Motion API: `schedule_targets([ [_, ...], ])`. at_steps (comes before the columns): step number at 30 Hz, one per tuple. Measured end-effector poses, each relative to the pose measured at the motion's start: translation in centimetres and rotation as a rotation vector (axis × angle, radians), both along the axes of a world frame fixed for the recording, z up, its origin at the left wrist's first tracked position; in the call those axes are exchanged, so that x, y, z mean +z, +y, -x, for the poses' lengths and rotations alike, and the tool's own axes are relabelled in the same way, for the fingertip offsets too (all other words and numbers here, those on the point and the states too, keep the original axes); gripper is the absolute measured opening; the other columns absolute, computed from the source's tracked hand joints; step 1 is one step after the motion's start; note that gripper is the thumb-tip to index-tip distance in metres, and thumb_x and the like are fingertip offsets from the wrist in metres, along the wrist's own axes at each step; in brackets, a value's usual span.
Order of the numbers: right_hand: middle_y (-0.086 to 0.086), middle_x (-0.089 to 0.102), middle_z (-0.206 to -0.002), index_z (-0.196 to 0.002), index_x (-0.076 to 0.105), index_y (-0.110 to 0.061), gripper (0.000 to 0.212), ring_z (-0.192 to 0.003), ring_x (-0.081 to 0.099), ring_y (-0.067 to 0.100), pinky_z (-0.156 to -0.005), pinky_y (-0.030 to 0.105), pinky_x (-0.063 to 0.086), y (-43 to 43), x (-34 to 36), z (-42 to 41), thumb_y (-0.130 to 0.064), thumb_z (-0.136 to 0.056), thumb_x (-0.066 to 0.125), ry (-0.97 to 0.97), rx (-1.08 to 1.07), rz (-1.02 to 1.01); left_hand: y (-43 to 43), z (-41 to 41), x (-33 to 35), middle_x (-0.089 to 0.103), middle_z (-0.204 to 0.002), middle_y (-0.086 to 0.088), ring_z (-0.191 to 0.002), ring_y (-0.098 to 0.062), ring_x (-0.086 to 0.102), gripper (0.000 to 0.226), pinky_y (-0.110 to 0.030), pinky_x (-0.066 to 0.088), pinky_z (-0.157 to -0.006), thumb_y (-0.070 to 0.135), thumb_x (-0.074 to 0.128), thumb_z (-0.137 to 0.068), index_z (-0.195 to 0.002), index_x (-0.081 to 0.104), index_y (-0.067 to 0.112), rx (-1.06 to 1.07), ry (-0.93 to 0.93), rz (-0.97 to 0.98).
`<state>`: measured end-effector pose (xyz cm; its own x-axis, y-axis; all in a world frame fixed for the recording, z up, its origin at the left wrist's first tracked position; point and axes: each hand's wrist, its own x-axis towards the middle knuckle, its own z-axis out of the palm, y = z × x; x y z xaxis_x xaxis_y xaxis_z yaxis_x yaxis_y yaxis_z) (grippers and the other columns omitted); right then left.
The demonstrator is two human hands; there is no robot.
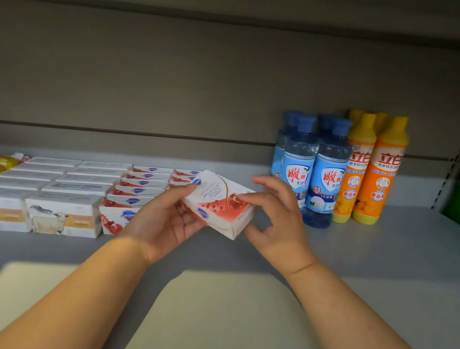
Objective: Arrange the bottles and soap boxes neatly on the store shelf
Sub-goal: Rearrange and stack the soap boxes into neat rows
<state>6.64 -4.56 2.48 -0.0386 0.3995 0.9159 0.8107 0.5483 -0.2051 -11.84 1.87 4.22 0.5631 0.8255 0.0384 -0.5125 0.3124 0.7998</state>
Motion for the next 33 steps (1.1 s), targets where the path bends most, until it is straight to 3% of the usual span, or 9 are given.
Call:
schedule_targets([
  [5, -0.012, 0.059, -0.103, -0.095, 0.064, -0.018, 0.038, -0.098, 0.054, 0.004, -0.09, 0.019, 0.041, -0.1, 0.1, 0.4, -0.002, -0.064, 0.08, 0.23, 0.077, 0.1, -0.3, -0.5, -0.8, 0.072, -0.099, 0.014, -0.104, -0.013, 0.065, 0.021, -0.029, 0.051, -0.091, 0.045, 0.069, -0.077, -0.095, 0.068, 0.035, 0.284, 0.463, -0.536],
  [7, -0.013, 0.064, -0.094, -0.088, 0.059, -0.025, 0.036, -0.088, 0.059, -0.003, -0.08, 0.014, 0.045, -0.3, 0.3, 0.9, -0.003, -0.069, 0.079, 0.547, 0.187, 0.297, -0.6, -0.3, -0.9, 0.07, -0.106, 0.02, -0.106, -0.005, 0.064, 0.029, -0.018, 0.049, -0.085, 0.038, 0.067, -0.077, -0.105, 0.064, 0.044, 0.211, 0.395, -0.671],
  [10, -0.006, 0.07, -0.083, -0.099, 0.062, -0.009, 0.02, -0.07, 0.066, 0.003, -0.064, 0.018, 0.053, -0.3, 0.3, 1.3, -0.007, -0.081, 0.068, 0.965, 0.38, 0.546, -0.8, -0.4, -0.9, 0.067, -0.117, 0.01, -0.109, -0.01, 0.063, 0.057, -0.022, 0.053, -0.083, 0.016, 0.074, -0.079, -0.129, 0.052, 0.033, 0.188, 0.356, -0.816],
  [13, 0.005, 0.067, -0.077, -0.107, 0.058, -0.008, 0.033, -0.048, 0.059, 0.011, -0.06, 0.029, 0.057, -0.4, 0.6, 1.5, -0.023, -0.079, 0.064, 1.166, 0.578, 0.765, -0.9, -0.4, -0.6, 0.067, -0.117, 0.007, -0.112, -0.016, 0.062, 0.065, -0.032, 0.053, -0.091, 0.012, 0.079, -0.07, -0.127, 0.052, 0.03, 0.273, 0.337, -0.846],
  [17, 0.006, 0.062, -0.057, -0.088, 0.063, -0.007, 0.039, -0.039, 0.054, 0.011, -0.051, 0.029, 0.056, -0.7, 1.2, 1.4, -0.039, -0.066, 0.064, 1.391, 0.779, 0.988, -0.9, 0.2, -0.5, 0.055, -0.132, 0.008, -0.121, -0.014, 0.054, 0.086, -0.041, 0.047, -0.099, 0.024, 0.087, -0.06, -0.13, 0.041, 0.043, 0.322, 0.39, -0.884],
  [22, 0.01, 0.057, -0.055, -0.07, 0.067, -0.007, 0.051, -0.043, 0.055, 0.017, -0.055, 0.034, 0.057, -0.7, 0.9, 1.1, -0.057, -0.066, 0.057, 1.339, 0.824, 1.234, -1.2, 0.0, -0.6, 0.061, -0.115, 0.008, -0.106, -0.015, 0.059, 0.068, -0.037, 0.051, -0.087, 0.038, 0.088, -0.047, -0.105, 0.053, 0.035, 0.42, 0.428, -0.952],
  [26, 0.013, 0.065, -0.074, -0.086, 0.066, -0.007, 0.071, -0.064, 0.063, 0.022, -0.074, 0.039, 0.053, -0.3, 0.8, 1.5, -0.071, -0.064, 0.043, 1.214, 0.815, 1.237, -1.3, -0.5, -0.7, 0.063, -0.076, 0.014, -0.073, -0.01, 0.059, 0.045, -0.024, 0.048, -0.064, 0.047, 0.082, -0.049, -0.075, 0.05, 0.029, 0.601, 0.438, -0.862],
  [30, 0.008, 0.063, -0.09, -0.103, 0.057, -0.011, 0.044, -0.069, 0.065, 0.014, -0.08, 0.038, 0.054, -0.5, 0.5, 2.3, -0.039, -0.07, 0.064, 1.053, 0.723, 1.065, -0.7, -0.4, 0.0, 0.065, -0.074, 0.002, -0.072, -0.021, 0.062, 0.034, -0.035, 0.045, -0.063, 0.052, 0.075, -0.07, -0.069, 0.056, 0.024, 0.676, 0.436, -0.502],
  [33, 0.006, 0.06, -0.11, -0.131, 0.042, -0.024, 0.071, -0.08, 0.066, 0.009, -0.084, 0.03, 0.054, -0.5, 0.0, 2.7, -0.003, -0.072, 0.075, 0.821, 0.524, 0.799, -0.3, 0.1, 0.5, 0.073, -0.086, -0.004, -0.074, -0.022, 0.069, 0.026, -0.026, 0.05, -0.053, 0.045, 0.071, -0.077, -0.083, 0.071, 0.02, 0.334, 0.298, -0.169],
])
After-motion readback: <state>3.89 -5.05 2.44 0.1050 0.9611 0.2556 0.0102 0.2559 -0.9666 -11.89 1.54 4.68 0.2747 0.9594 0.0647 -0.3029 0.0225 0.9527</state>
